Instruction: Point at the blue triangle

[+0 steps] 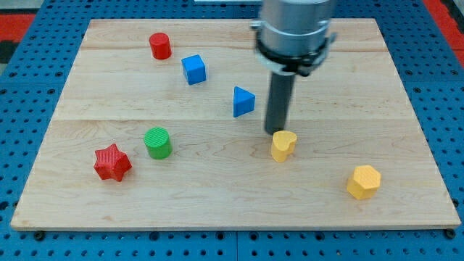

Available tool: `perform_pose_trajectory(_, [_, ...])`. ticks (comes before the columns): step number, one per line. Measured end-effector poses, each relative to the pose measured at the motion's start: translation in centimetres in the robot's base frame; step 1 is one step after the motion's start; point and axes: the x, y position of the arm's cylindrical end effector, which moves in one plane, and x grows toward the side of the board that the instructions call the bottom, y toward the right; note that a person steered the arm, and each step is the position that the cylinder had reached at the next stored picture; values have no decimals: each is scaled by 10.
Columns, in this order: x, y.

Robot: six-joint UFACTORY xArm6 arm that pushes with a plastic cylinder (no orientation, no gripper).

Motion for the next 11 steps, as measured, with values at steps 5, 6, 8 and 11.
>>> perform_pose_trajectory(5, [-15, -60])
perform_pose_trajectory(6, [-15, -60])
perform_pose_trajectory(8, [-15, -60])
perform_pose_trajectory(11, [-16, -55])
